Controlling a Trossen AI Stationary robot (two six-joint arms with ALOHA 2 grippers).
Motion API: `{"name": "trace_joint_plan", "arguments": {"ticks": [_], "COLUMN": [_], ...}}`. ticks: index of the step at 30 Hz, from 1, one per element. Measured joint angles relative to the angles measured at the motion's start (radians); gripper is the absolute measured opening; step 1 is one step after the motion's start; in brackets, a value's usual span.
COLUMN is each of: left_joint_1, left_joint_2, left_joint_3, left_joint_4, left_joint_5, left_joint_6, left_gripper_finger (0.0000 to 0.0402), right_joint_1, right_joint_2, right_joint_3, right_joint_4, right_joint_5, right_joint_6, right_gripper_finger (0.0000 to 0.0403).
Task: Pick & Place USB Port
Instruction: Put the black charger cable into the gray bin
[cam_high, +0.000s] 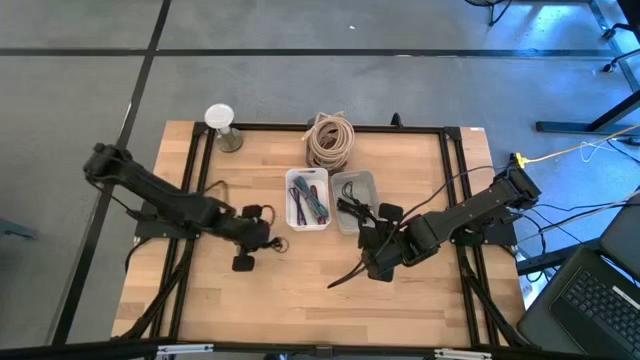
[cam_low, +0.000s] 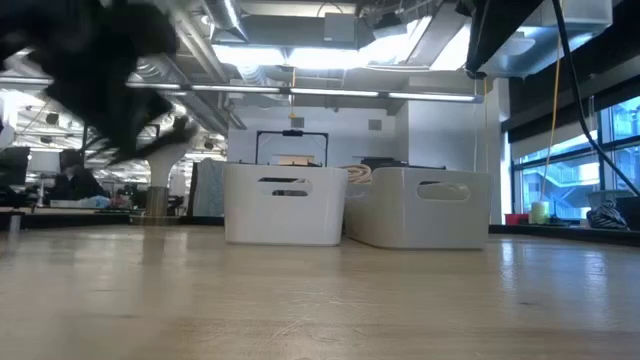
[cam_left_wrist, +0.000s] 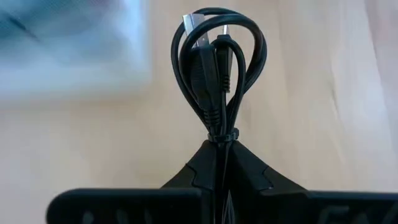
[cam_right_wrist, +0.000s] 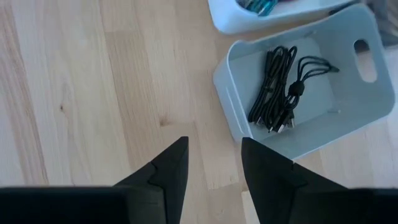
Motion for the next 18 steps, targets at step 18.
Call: {"name": "trace_joint_plan", "arguments": {"ticks": [18], "left_joint_1": [-0.068], "left_joint_2": [-0.047], "left_joint_3": [-0.379], "left_joint_4": [1.627], "left_joint_5": [-0.182], "left_joint_6": [0.534], "left_gripper_finger": [0.0014], "right_joint_1": [-0.016], "right_joint_2": [0.000], "right_joint_3": [0.000], "right_joint_4": [0.606], "right_joint_5": [0.235], "right_joint_6": [-0.404], "right_gripper_finger": [0.0152]}}
